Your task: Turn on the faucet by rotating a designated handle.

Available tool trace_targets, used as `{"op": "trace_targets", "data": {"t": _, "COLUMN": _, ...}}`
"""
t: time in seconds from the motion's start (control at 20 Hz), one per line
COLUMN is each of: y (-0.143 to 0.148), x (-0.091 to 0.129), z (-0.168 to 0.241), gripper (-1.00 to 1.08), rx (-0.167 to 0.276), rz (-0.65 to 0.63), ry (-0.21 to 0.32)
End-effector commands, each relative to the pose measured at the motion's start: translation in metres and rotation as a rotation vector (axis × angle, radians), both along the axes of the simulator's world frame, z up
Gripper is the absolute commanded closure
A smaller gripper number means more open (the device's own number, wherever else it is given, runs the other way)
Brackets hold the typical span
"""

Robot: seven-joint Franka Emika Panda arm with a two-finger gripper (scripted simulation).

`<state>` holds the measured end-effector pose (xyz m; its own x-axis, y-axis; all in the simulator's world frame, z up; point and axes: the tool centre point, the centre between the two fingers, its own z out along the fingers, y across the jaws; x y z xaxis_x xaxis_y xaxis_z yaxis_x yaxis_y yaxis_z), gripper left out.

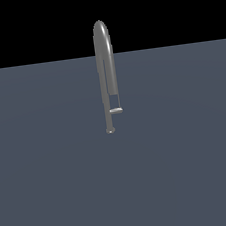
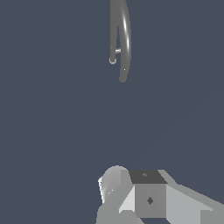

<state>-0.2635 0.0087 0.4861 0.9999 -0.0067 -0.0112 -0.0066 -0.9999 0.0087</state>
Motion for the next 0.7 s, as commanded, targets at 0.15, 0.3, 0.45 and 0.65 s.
{"op": "trace_targets", "data": {"t": 0.15, "y": 0.0, "x": 0.001, "z": 0.0, "gripper": 1.08, "rx": 0.002, "rz": -0.003, "ry": 0.003}}
{"op": "trace_targets", "data": {"t": 0.3, "y": 0.001, "x": 0.005, "z": -0.001, "gripper": 1.08, "rx": 0.01, "rz": -0.01, "ry": 0.012}}
{"op": "trace_targets", "data": {"t": 0.45, "y": 0.001, "x": 0.011, "z": -0.002, "gripper": 1.08, "rx": 0.022, "rz": -0.023, "ry": 0.027}}
{"op": "trace_targets", "data": {"t": 0.65, "y": 0.002, "x": 0.023, "z": -0.004, "gripper": 1.08, "rx": 0.046, "rz": -0.048, "ry": 0.056}}
